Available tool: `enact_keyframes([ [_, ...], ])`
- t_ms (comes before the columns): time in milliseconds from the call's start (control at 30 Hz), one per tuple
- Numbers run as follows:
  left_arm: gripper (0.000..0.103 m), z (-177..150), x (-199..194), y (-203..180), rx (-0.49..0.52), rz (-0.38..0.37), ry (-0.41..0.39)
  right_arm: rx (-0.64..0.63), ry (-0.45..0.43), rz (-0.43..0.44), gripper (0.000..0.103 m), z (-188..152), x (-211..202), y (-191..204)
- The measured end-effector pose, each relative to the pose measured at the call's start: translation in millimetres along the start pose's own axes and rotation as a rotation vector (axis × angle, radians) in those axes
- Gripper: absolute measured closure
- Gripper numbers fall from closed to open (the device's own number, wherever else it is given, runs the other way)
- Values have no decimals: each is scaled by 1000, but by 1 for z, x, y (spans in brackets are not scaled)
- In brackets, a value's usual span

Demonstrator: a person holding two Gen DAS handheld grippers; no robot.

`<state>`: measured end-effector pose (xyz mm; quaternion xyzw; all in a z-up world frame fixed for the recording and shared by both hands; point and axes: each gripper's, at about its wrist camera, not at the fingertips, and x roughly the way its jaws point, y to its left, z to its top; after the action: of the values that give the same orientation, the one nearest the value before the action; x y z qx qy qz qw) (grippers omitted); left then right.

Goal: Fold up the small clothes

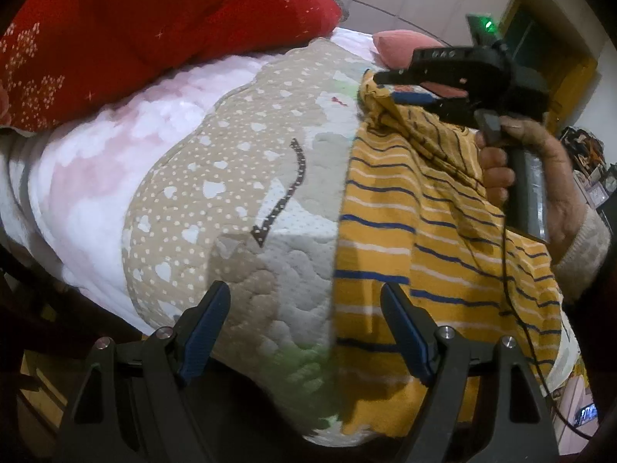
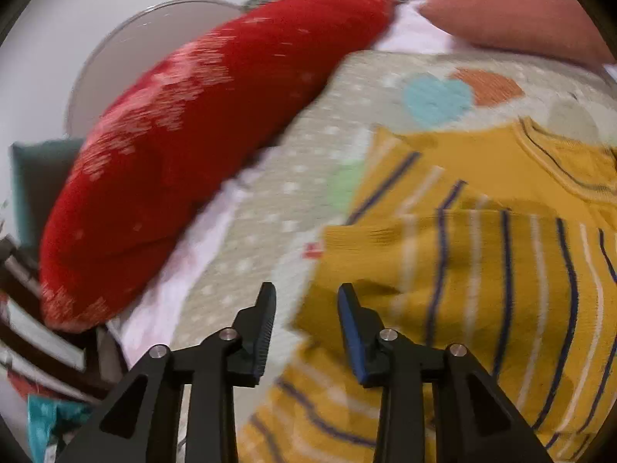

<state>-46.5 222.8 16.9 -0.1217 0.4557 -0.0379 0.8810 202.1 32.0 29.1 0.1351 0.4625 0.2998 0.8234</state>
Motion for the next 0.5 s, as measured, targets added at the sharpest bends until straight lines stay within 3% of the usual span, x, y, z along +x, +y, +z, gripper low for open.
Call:
enact_keyframes([
  [67, 24, 0, -4, -4, 8, 0, -4, -39, -18, 13, 61, -9, -23, 12],
  [200, 24, -1, -11, -15, 25, -16, -13, -47, -67, 27, 43, -39, -82, 15],
  [333, 24, -4, -13, -31, 57, -47, -16, 52, -129, 23, 42, -81, -144, -12],
  [500, 24, -13, -5, -59, 97, -83, 37, 160, -235, -34, 41, -134, -214, -49],
])
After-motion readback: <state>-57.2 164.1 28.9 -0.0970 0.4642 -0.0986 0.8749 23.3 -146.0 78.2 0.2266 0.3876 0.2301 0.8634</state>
